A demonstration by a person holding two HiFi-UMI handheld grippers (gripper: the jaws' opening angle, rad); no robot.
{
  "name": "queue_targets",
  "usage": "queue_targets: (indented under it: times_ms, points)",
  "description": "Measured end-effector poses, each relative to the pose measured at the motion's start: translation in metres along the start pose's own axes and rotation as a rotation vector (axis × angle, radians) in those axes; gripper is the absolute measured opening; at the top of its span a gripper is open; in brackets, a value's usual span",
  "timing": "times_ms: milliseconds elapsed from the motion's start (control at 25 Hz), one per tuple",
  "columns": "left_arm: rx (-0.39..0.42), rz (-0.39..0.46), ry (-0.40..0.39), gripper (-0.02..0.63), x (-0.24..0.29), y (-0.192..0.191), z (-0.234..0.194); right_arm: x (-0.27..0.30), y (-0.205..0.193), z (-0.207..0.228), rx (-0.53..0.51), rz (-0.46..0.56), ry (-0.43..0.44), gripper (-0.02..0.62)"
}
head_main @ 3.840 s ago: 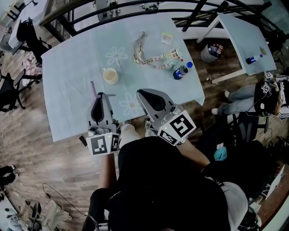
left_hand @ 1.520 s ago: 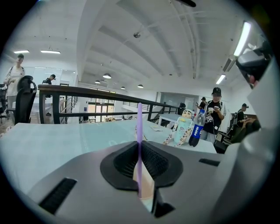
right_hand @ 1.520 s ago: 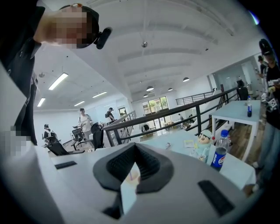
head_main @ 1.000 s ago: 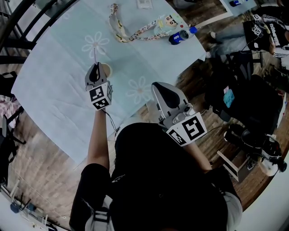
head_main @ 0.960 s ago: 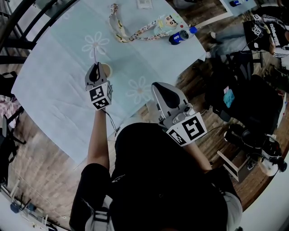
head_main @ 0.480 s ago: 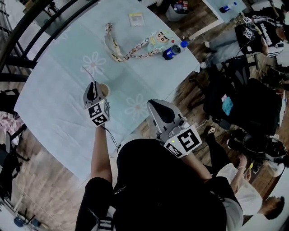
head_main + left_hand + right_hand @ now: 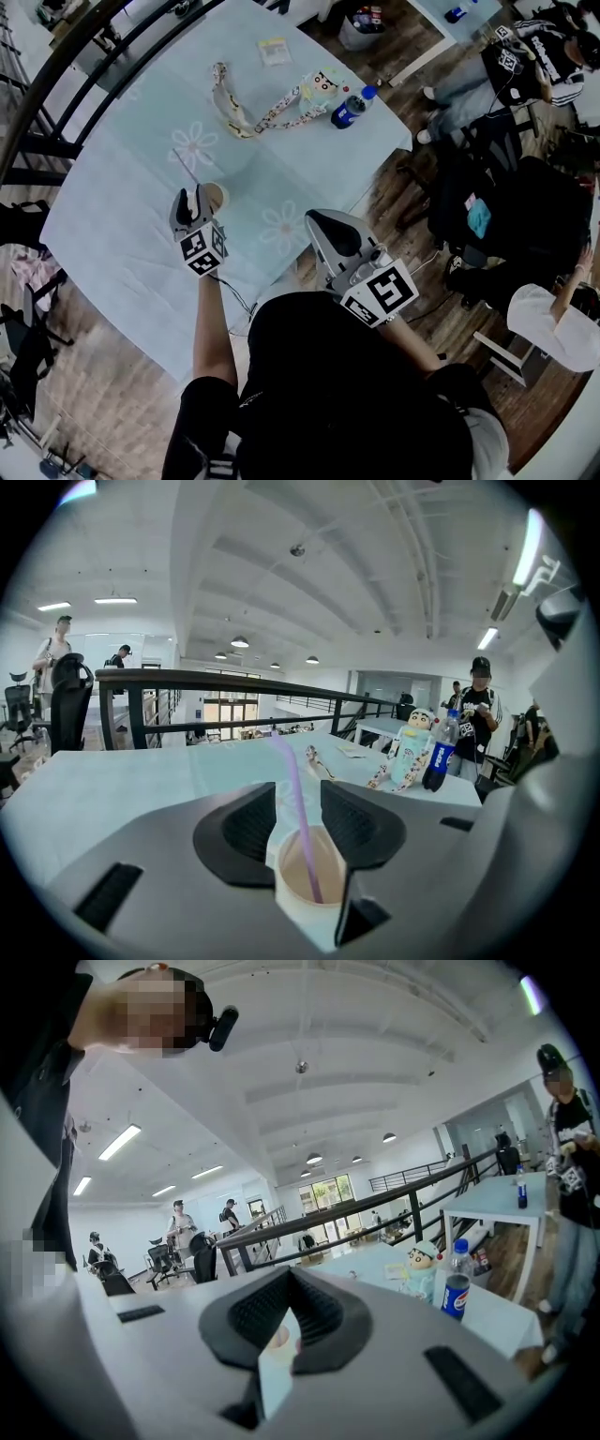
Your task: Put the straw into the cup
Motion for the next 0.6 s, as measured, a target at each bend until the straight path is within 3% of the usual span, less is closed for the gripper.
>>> queue_targets:
  times_ms: [80, 320, 600]
  points:
    - [-0.005, 0.014, 0.016, 0.155, -0.010, 0.005, 0.002, -0.003, 0.003, 0.000, -0.001, 0.015, 0.011, 0.009]
    - [0.013, 0.087, 0.050, 0.025, -0.051, 0.033, 0.025, -0.019, 0.014, 0.005, 0.005, 0.064, 0.055, 0.009]
    - [0.000, 0.176, -0.020, 0.012, -0.086, 0.068, 0.093, -0.046, 0.030, 0.024, 0.008, 0.110, 0.089, 0.009]
Point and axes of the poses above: the fingertips, and each gripper's own axes: x forward along the fingers, z to its right, y out of its top, the point moved 6 cm from there along -x, backward along the fingers, and after that the axes turned 11 degrees about z, right-handed, at the moved point
